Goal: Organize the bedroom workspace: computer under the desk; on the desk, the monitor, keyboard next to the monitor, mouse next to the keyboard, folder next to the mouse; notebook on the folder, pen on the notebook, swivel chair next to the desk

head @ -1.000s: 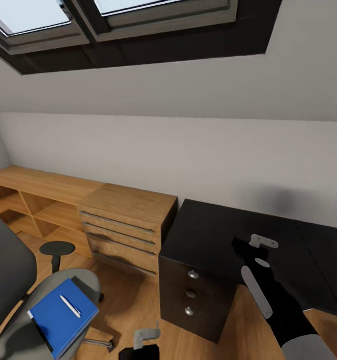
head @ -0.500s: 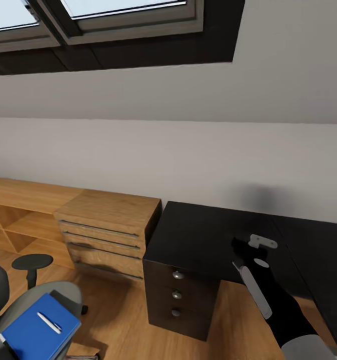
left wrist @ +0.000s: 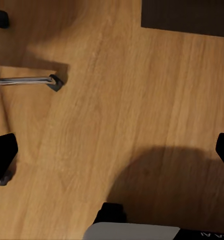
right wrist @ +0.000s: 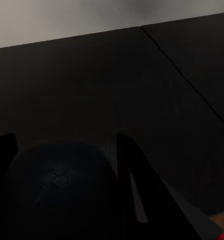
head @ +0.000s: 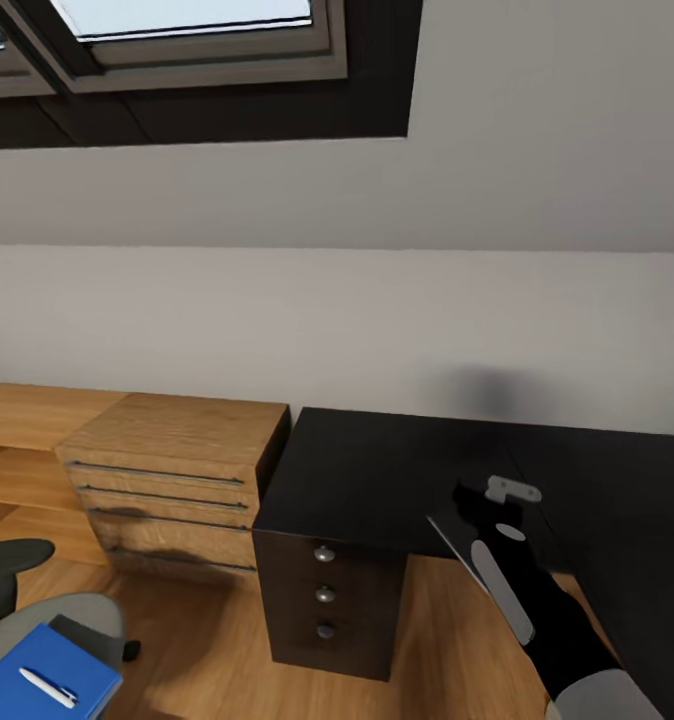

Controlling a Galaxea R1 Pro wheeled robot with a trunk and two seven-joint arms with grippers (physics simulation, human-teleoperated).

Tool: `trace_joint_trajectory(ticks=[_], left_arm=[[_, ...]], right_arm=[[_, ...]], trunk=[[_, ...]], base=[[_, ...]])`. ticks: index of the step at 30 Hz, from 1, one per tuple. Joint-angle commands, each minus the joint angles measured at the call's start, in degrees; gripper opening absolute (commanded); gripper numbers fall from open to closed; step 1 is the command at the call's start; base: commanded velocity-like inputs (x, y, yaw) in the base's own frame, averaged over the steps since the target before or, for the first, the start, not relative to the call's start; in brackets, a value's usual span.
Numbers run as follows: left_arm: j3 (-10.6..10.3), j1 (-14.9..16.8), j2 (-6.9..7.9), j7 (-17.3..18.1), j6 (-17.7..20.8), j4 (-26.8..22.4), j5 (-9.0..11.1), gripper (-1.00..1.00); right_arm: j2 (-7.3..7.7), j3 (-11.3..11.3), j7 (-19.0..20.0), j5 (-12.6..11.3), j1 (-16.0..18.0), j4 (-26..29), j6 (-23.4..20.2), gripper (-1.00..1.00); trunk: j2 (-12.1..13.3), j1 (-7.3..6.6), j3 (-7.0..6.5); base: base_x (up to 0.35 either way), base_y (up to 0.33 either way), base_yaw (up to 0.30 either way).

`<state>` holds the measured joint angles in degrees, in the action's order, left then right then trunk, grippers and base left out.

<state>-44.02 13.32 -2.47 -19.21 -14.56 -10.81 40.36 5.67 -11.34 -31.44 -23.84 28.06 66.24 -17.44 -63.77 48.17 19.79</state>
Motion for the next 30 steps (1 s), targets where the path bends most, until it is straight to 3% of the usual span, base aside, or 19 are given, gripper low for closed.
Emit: trace_joint_trajectory(ticks=[1, 12, 20, 26, 30], left_arm=[[-0.4, 0.0, 0.01, -0.3, -0.2, 0.0, 0.4, 1.00], [0.6, 0.0, 0.01, -0.3, -0.2, 0.0, 0.4, 1.00], [0.9, 0.0, 0.01, -0.2, -0.2, 0.0, 0.4, 1.00], [0.9, 0.0, -0.02, -0.2, -0.2, 0.0, 0.4, 1.00], [0.9, 0.0, 0.01, -0.2, -0.2, 0.0, 0.4, 1.00]], right_arm=[[0.06, -0.5, -0.5, -0.3, 0.1, -0.1, -0.2, -1.00], [-0.09, -1.2, -0.4, -0.3, 0.1, -1.8, 0.4, -1.00], [-0.12, -1.4, -0.4, -0.8, 0.1, -2.1, 0.9, -1.00], [-2.34, -1.5, -0.1, -0.5, 0.1, -2.0, 0.9, -1.00], [-2.51, -1.1, 0.1, -0.3, 0.1, -0.9, 0.9, -1.00]], trunk=[[0.0, 0.00, 0.00], [0.0, 0.00, -0.69], [0.0, 0.00, -0.77], [0.0, 0.00, -0.77], [0.0, 0.00, -0.77]], base=[[0.000, 0.000, -0.239], [0.000, 0.000, -0.232], [0.000, 0.000, -0.034], [0.000, 0.000, 0.000], [0.000, 0.000, -0.115]])
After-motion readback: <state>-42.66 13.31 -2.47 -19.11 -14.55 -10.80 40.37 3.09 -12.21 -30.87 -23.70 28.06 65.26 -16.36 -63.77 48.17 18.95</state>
